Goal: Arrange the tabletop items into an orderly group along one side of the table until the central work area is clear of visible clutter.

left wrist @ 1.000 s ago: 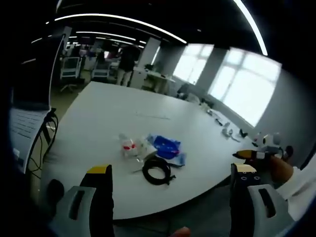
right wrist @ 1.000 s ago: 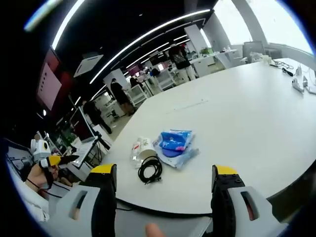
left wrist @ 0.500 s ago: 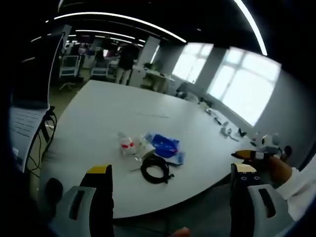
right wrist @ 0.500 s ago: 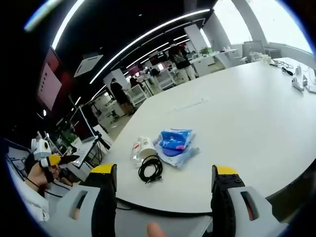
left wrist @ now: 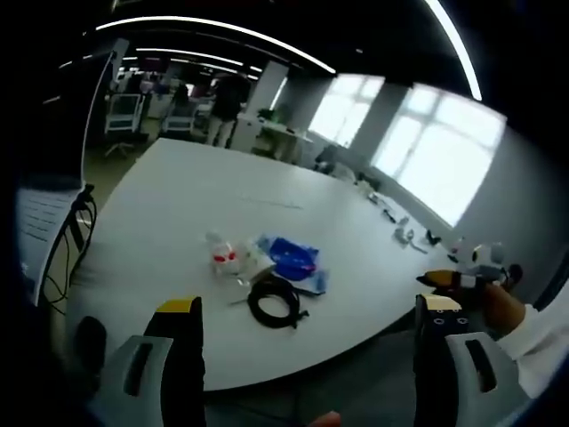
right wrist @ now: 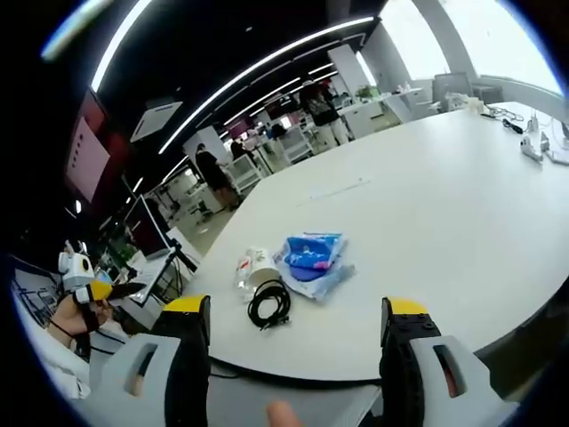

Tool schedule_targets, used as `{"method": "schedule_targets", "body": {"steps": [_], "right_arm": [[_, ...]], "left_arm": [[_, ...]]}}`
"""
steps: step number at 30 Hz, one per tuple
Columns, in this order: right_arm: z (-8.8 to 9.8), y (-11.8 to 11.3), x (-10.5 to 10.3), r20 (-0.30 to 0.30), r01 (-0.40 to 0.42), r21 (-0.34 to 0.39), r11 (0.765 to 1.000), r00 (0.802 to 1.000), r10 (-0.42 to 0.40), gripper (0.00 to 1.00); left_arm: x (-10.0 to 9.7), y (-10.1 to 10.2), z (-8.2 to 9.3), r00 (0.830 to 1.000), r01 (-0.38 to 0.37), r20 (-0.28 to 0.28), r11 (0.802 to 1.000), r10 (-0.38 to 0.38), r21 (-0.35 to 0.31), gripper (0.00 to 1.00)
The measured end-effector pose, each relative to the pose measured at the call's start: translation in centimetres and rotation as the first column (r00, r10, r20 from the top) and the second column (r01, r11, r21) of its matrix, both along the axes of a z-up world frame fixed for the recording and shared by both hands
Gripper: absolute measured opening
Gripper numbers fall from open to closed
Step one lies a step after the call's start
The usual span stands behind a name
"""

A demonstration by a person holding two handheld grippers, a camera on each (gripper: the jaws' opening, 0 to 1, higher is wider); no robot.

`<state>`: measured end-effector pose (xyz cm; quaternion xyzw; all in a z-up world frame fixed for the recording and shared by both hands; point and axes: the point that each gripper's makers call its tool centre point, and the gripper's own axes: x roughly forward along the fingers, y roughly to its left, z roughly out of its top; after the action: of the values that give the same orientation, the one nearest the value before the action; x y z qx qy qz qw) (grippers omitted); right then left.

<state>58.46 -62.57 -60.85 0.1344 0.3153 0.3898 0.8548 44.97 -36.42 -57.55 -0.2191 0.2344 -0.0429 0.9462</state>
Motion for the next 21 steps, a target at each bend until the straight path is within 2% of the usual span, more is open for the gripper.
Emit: {"method": "schedule_targets", "body": {"steps": [10,13,14,21], "right_arm": [[0.5,-0.1,0.2,0.003,0.003,0.004,1.000,1.000,-0.003,0.76],[0.2,-0.8,0.6,0.009,0.020,0.008,1.000,1.000,-0.020,0.76],[0.0,-1.0,0.6,-0.005,0.035,0.012,0.999,0.999,-0.035,0.76],[-0.3,-2.6,-0.4,0.004,0.051,0.015,0.999,0.999,-0.051,0.75]], "left_arm": [[0.6,-0.5,-0.4,1.000,0.017,-0.023,1.000,-0.017,-0.009,0.96],[0.8,-0.5,-0.6,0.999,0.017,-0.030,1.000,-0.017,-0.006,0.96],[0.7,-0.6,-0.8,0.998,0.024,-0.052,1.000,-0.025,-0.019,0.96],[1.4,-1.0,-0.6,0.998,0.042,-0.046,0.999,-0.043,-0.006,0.96]]}}
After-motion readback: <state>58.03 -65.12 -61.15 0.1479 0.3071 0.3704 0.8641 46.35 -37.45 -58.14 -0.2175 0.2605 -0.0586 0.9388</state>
